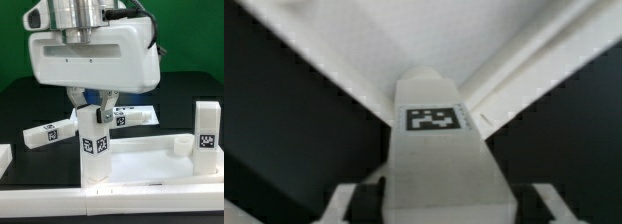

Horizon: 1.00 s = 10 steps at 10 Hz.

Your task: Assemble desk

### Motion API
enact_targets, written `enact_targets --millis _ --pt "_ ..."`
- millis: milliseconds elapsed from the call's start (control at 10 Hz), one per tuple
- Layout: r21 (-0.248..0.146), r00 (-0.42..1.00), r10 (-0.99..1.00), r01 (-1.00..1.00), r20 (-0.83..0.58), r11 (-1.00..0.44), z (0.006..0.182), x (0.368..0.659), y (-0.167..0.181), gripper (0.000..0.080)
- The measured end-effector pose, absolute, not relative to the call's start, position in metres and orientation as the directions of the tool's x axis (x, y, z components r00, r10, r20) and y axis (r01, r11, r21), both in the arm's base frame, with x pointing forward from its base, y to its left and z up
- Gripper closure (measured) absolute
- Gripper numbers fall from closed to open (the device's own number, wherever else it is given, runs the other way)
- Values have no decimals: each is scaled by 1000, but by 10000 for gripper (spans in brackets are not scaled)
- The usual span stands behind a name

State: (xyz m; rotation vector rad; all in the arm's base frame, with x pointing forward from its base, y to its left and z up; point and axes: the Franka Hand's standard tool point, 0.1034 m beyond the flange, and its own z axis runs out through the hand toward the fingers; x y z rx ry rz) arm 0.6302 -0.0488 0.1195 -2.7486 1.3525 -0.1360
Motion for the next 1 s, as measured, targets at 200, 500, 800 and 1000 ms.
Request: enact_targets --millis 200,500,800,1000 --pt "-127 80 -995 -989 -54 -72 118 631 -50 514" --pt "-120 40 -997 -992 -63 -32 117 630 -48 383" --pt "-141 577 -817 -809 -3 -571 117 629 -48 170" --pt "-143 687 -726 -718 16 -682 118 628 -47 156"
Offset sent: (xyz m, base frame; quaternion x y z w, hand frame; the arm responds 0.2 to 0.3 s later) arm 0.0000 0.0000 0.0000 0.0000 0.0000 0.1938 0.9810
